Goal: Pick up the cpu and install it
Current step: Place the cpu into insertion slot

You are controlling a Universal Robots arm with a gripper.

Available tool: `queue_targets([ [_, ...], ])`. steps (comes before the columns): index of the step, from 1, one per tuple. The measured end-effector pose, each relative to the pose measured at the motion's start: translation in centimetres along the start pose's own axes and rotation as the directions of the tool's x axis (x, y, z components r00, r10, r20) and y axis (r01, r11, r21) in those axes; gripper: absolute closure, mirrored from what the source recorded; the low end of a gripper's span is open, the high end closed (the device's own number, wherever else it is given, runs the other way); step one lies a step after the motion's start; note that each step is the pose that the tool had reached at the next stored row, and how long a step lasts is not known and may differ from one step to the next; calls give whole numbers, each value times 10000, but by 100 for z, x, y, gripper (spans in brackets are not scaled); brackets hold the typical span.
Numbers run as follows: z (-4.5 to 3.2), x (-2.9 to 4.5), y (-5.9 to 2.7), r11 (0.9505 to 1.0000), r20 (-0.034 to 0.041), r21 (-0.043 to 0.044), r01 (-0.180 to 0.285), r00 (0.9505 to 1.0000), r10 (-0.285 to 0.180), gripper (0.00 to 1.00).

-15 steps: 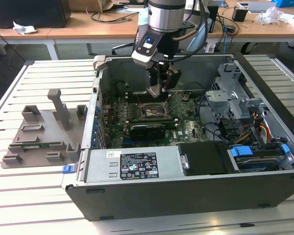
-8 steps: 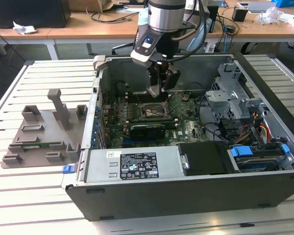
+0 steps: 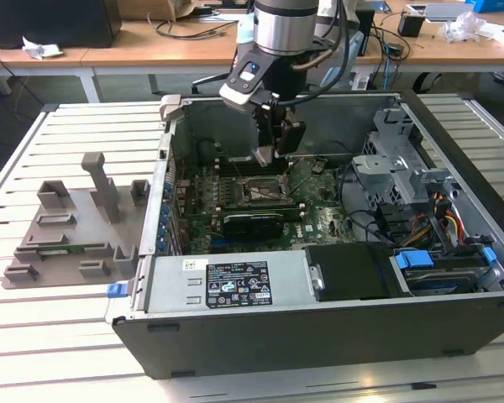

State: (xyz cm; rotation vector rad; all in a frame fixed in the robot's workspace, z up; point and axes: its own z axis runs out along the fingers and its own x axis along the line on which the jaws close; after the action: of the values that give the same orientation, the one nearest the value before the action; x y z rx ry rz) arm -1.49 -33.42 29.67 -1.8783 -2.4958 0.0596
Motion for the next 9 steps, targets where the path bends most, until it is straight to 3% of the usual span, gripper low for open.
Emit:
queue_targets([
  [9,0,0,0,9981,-25,6,-618,9981,618,45],
])
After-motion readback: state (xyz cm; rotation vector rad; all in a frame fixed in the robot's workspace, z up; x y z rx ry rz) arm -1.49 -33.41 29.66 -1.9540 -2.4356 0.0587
